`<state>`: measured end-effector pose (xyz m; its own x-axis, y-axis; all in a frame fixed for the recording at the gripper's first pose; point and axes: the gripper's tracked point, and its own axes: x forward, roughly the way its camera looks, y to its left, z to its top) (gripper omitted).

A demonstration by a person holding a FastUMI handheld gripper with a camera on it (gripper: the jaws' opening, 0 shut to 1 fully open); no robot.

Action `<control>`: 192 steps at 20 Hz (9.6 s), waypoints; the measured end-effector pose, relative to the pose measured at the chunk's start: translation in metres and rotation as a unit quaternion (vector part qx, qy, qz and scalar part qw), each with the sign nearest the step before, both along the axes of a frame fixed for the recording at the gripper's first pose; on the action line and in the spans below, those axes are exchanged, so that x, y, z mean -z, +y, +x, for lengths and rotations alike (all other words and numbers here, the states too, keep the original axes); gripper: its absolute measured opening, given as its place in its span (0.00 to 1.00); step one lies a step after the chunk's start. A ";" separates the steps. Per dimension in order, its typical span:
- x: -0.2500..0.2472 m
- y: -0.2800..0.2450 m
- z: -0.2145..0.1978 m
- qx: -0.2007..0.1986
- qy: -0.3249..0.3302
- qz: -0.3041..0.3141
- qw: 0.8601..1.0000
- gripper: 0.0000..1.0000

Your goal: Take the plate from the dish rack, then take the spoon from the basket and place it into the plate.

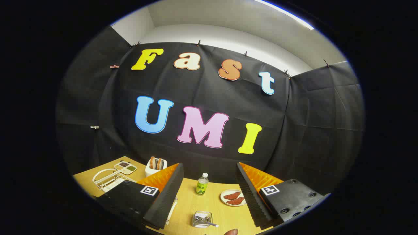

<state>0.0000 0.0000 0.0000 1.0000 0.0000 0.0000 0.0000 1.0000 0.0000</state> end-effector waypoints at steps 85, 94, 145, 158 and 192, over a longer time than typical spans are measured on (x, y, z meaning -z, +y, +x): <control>0.203 0.176 0.021 -0.120 0.401 0.173 0.892 0.32; 0.252 0.172 -0.080 -0.190 0.450 0.233 0.841 0.32; 0.301 0.037 -0.036 -0.135 0.385 0.159 0.899 0.97; 0.370 -0.011 0.004 -0.101 0.447 0.129 0.880 0.26; 0.216 0.044 -0.075 -0.184 0.370 0.246 0.877 0.11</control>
<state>-0.0748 0.0438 -0.2161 0.6590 0.5038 -0.5585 -0.1403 0.8118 0.5668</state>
